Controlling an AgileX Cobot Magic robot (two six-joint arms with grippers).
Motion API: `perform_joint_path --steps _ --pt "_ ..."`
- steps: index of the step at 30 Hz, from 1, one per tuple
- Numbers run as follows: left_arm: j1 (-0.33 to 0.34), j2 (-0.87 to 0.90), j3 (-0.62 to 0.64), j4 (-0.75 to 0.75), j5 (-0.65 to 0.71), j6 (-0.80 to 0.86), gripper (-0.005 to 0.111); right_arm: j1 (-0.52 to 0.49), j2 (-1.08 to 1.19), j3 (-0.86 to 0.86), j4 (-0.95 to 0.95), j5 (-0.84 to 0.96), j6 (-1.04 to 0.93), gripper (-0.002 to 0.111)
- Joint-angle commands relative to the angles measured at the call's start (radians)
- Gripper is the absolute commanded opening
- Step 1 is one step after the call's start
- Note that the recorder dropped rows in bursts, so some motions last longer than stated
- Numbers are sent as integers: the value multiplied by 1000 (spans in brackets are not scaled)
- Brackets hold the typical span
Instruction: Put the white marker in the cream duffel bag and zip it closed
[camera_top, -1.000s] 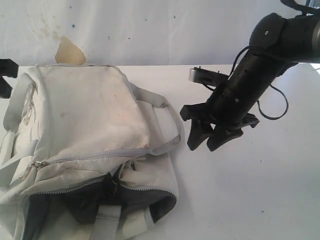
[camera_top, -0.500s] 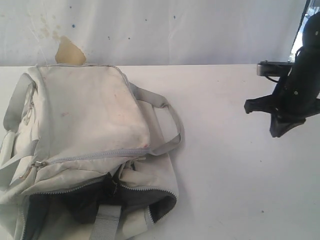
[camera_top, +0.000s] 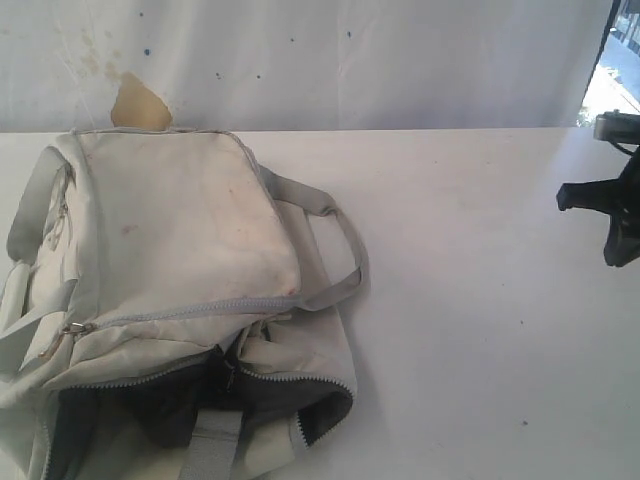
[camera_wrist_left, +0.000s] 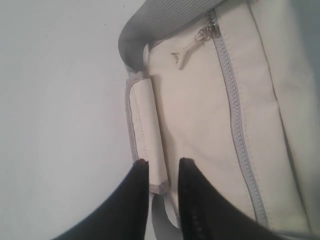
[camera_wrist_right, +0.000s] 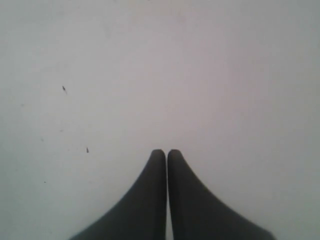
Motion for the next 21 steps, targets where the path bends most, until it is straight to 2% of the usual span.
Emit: perform_joint_path --steps 1,9,21 --pt "2 -2 -8 4 9 12 21 -5 -15 -9 72 17 -91 0" --pt "2 -22 -8 46 -24 65 21 13 -154 -3 40 42 -142 0" --pt "-2 -57 -8 37 -38 68 19 15 -497 165 -41 -52 -137 0"
